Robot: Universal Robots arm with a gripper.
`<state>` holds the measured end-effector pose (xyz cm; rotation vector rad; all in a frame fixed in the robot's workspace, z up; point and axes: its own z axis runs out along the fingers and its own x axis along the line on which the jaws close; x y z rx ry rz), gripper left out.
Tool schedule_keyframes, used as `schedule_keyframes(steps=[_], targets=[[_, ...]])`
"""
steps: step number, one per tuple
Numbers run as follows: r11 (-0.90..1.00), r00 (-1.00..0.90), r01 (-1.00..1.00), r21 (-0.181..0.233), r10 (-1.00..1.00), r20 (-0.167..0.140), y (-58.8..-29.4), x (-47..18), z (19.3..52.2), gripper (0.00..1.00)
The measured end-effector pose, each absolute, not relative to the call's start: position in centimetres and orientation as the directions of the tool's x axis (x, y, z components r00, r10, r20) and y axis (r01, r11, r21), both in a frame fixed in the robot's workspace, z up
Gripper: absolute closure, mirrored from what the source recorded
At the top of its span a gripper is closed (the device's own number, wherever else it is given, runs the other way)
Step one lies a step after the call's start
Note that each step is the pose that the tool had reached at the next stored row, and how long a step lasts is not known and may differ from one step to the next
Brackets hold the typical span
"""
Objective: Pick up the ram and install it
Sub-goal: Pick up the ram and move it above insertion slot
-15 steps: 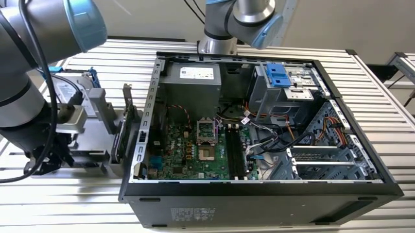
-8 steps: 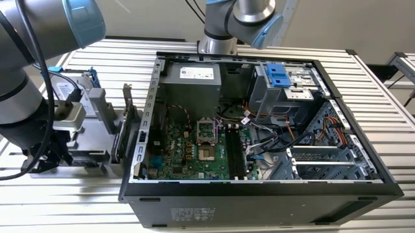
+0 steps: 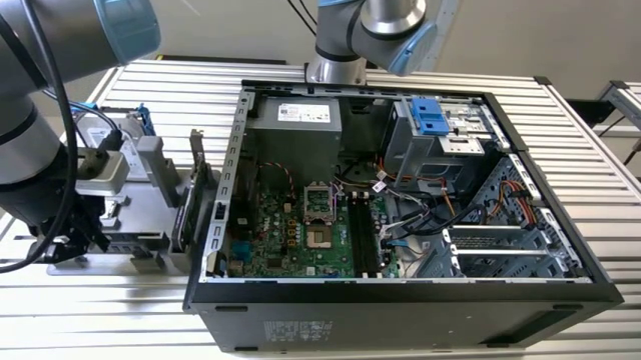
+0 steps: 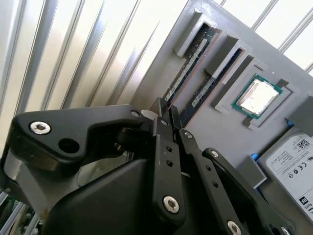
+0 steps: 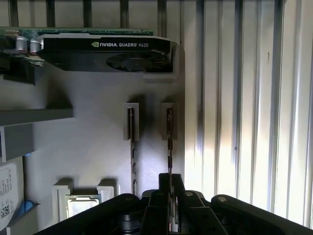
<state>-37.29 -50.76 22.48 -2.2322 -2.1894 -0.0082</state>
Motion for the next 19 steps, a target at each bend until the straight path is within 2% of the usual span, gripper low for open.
schedule_keyframes(steps=[19], targets=[[-0.019, 0.019, 1.0, -0.007, 1.0, 0.014, -50.76, -37.29, 23.11, 1.0]])
